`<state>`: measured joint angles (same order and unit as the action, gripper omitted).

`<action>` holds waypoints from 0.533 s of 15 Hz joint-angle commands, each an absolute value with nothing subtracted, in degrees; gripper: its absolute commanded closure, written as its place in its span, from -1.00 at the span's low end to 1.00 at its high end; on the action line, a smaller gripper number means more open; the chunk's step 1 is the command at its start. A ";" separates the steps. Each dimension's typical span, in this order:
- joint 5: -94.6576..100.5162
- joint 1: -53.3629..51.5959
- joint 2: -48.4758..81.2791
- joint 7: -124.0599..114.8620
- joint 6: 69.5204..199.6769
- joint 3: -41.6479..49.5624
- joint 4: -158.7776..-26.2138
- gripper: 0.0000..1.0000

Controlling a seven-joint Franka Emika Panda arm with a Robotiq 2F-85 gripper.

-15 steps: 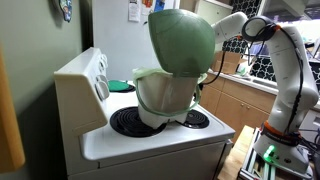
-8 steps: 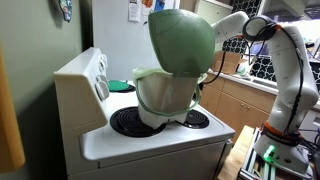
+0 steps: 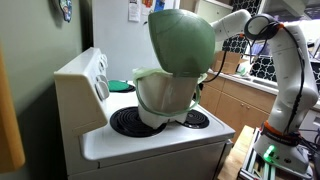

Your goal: Put the tissue paper inside the trash can

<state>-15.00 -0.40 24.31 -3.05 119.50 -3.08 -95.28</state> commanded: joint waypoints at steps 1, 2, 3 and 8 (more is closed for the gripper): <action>-16.62 0.20 22.06 -1.48 118.76 -3.76 -97.73 0.20; -16.65 0.19 21.91 -1.39 118.74 -3.83 -97.86 0.17; -16.54 0.19 21.55 -1.15 118.78 -3.85 -98.25 0.19; -16.49 0.33 21.15 0.80 117.81 -4.01 -98.82 0.19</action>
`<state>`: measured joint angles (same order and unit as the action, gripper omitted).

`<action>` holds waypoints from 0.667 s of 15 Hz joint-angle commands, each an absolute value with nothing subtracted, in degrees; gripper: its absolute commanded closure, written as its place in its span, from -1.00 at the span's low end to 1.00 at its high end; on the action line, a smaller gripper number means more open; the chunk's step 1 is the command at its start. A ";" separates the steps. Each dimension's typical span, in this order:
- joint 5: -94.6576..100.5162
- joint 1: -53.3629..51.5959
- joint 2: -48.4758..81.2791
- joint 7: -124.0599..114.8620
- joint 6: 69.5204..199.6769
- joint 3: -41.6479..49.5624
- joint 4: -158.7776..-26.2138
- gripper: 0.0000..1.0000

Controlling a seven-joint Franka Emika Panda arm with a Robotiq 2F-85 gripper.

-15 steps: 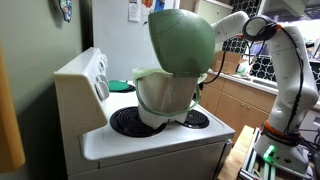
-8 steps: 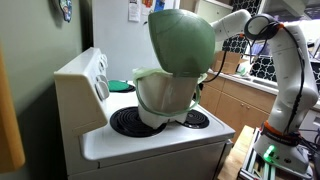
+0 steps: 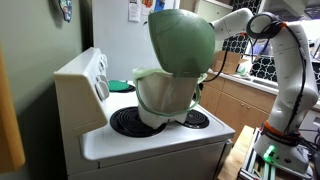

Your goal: Put the tissue paper inside the trash can

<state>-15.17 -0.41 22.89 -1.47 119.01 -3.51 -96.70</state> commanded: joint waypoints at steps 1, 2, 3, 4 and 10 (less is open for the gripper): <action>-16.70 0.43 21.10 1.44 117.81 -4.09 -98.87 0.22; -16.83 0.52 21.09 1.95 117.80 -4.12 -98.90 0.19; -16.98 0.61 21.12 2.40 117.92 -4.16 -98.91 0.20; -17.21 0.69 21.07 2.80 118.09 -4.19 -98.99 0.18; -21.26 2.00 20.04 8.23 120.48 -4.68 -100.24 0.90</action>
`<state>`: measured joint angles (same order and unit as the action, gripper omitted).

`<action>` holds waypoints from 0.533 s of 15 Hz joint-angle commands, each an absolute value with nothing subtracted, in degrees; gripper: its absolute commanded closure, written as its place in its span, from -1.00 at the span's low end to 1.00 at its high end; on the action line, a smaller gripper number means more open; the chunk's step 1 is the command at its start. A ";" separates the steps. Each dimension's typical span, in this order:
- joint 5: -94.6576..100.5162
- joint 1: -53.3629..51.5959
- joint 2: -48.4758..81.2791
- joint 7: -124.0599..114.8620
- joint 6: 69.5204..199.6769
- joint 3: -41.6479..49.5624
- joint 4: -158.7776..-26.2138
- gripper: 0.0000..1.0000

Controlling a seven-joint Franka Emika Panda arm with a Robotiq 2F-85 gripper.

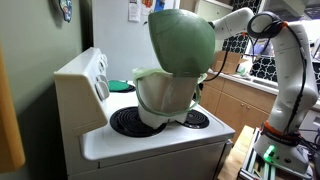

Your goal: Put the tissue paper inside the trash can

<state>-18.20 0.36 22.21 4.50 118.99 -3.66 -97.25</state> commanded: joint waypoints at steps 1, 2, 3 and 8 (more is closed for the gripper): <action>-21.91 2.18 19.66 9.35 120.97 -4.70 -100.71 0.89; -22.39 2.32 19.38 10.49 121.40 -4.77 -101.00 0.87; -22.83 2.44 19.01 11.95 122.29 -4.93 -101.38 0.87; -24.36 2.57 16.47 21.03 131.05 -6.39 -104.15 0.87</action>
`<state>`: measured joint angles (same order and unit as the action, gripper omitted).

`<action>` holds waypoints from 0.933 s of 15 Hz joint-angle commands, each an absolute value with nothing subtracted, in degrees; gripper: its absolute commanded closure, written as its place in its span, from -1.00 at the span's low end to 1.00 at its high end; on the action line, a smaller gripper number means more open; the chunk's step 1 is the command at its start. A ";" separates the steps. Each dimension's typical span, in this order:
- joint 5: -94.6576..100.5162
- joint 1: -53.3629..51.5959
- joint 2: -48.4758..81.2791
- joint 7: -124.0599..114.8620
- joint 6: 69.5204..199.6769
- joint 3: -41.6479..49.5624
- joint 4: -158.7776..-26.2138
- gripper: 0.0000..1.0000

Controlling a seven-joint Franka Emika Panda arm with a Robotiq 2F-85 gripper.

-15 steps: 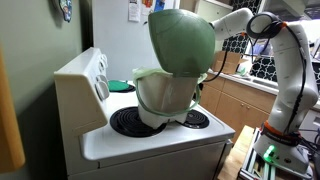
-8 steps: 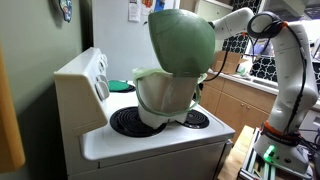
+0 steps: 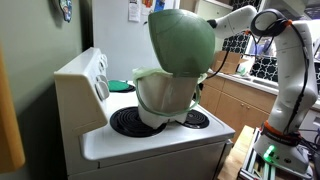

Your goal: Put the tissue paper inside the trash can

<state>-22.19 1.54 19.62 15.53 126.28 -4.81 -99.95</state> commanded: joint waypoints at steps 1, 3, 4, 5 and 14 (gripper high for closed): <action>-24.88 2.69 16.11 22.78 132.48 -6.81 -104.58 0.87; -27.66 3.31 15.23 26.72 136.13 -7.94 -105.64 0.87; -30.07 3.82 14.66 28.96 137.89 -8.68 -106.19 0.87; -32.72 4.38 14.13 31.17 138.86 -9.44 -106.61 0.87; -39.08 1.77 2.85 28.04 142.29 -7.83 -112.75 0.87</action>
